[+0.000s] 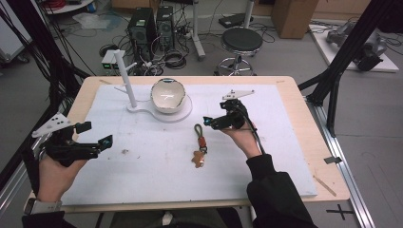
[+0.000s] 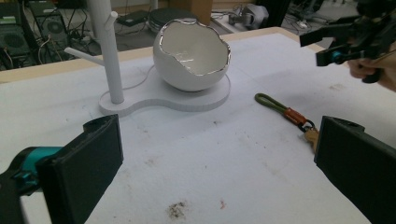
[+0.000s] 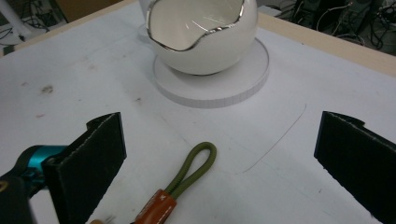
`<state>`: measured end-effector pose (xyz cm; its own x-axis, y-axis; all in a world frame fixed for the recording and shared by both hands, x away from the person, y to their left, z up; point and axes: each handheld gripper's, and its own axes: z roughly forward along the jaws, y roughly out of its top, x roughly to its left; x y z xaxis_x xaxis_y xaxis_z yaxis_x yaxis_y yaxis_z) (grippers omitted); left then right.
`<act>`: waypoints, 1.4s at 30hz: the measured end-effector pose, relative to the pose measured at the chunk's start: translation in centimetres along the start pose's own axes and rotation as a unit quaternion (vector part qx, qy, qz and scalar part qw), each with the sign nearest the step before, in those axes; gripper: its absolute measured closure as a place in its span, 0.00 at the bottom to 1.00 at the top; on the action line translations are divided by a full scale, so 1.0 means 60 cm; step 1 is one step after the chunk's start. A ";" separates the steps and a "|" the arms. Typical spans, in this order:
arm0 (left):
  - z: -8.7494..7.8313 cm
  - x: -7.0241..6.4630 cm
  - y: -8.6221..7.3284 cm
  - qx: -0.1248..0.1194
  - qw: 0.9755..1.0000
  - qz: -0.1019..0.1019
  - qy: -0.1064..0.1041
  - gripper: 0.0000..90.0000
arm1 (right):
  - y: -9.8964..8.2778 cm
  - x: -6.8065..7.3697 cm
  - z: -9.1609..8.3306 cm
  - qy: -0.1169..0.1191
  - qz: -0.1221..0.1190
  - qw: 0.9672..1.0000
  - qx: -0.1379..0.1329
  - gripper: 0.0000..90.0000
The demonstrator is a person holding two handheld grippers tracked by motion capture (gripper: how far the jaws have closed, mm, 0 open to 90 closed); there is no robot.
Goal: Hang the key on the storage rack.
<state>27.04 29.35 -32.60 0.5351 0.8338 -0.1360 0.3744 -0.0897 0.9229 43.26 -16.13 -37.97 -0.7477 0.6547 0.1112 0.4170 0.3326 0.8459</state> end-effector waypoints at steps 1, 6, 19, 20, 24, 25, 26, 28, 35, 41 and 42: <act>-0.001 -0.001 -0.002 0.001 1.000 -0.001 -0.001 0.02 | -0.004 -0.004 0.008 -0.002 0.003 1.000 0.002 0.02; 0.001 -0.005 -0.007 0.008 1.000 -0.001 -0.003 0.02 | -0.019 -0.014 0.049 -0.011 0.009 1.000 0.024 0.06; 0.007 -0.006 -0.021 0.025 1.000 -0.005 -0.004 0.02 | -0.044 -0.033 0.110 -0.024 0.014 0.998 0.060 0.07; 0.009 -0.007 -0.023 0.028 1.000 -0.007 -0.007 0.02 | -0.045 -0.033 0.114 -0.023 0.016 0.998 0.064 0.07; 0.011 -0.008 -0.024 0.034 0.999 -0.005 -0.007 0.02 | -0.049 -0.030 0.132 -0.025 0.016 0.996 0.086 0.07; 0.011 -0.008 -0.024 0.034 0.999 -0.005 -0.007 0.02 | -0.049 -0.030 0.132 -0.025 0.016 0.996 0.086 0.07; 0.011 -0.008 -0.024 0.034 0.999 -0.004 -0.006 0.02 | -0.049 -0.026 0.136 -0.030 0.006 0.995 0.094 0.07; 0.011 -0.008 -0.024 0.033 0.999 -0.005 -0.006 0.02 | -0.049 -0.024 0.137 -0.032 0.004 0.995 0.094 0.07; 0.010 -0.007 -0.025 0.033 0.999 -0.006 -0.003 0.02 | -0.045 -0.008 0.135 -0.041 -0.033 0.992 0.111 0.28; 0.011 -0.007 -0.025 0.036 0.999 -0.004 -0.001 0.02 | -0.041 0.000 0.129 -0.034 -0.033 0.992 0.113 0.60; 0.011 -0.007 -0.026 0.036 0.999 -0.005 -0.001 0.02 | -0.040 0.006 0.128 -0.024 -0.045 0.992 0.116 0.80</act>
<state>26.76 28.79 -34.21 0.5320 0.8341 -0.1454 0.4331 -0.1205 0.8933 45.98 -11.49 -43.97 -0.7644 0.6447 0.0119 0.4619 0.5346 0.7077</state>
